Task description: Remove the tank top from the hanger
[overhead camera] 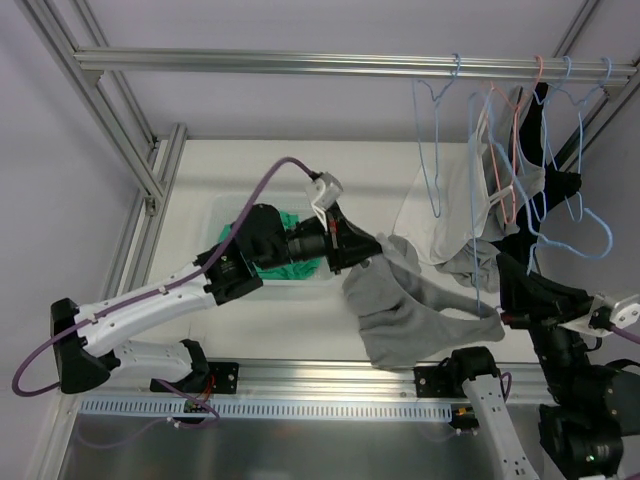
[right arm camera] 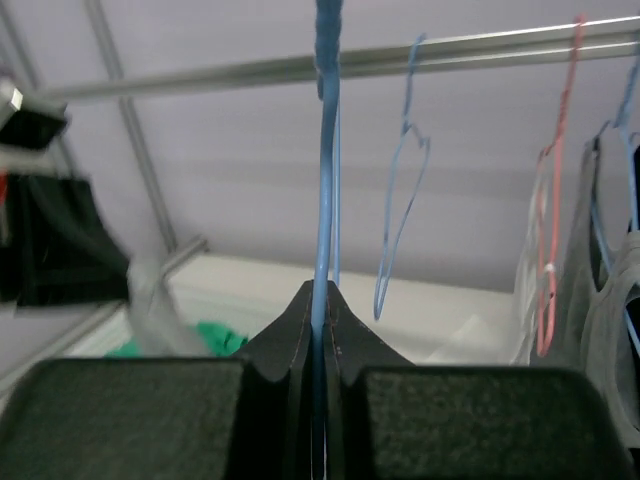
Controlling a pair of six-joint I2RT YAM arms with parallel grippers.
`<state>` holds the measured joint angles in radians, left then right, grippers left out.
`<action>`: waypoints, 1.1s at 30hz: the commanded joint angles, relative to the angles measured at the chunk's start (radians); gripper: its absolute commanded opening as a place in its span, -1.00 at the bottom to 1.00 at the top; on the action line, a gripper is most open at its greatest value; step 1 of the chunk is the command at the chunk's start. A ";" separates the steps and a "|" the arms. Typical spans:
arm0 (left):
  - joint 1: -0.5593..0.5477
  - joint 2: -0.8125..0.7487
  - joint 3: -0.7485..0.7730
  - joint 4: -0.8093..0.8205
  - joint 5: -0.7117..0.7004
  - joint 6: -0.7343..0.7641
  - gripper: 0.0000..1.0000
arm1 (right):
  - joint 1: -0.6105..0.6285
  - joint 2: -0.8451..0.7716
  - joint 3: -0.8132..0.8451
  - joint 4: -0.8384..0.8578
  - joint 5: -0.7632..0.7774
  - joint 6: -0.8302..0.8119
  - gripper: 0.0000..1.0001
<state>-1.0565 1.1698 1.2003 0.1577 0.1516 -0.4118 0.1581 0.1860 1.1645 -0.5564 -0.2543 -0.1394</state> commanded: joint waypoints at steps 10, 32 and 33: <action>-0.088 0.211 -0.168 0.178 0.098 -0.094 -1.00 | 0.006 0.078 -0.144 0.691 0.179 0.255 -0.99; -0.068 0.118 -0.013 -0.455 -0.564 -0.015 0.97 | 0.006 0.631 0.416 -0.355 -0.072 0.035 -0.99; -0.068 0.053 -0.030 -0.466 -0.579 -0.012 0.97 | 0.008 0.657 0.422 -0.338 -0.095 0.034 -0.99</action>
<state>-1.1366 1.3609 1.1496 -0.2115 -0.2672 -0.4591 0.1581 0.7700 1.5402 -0.9344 -0.2897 -0.0879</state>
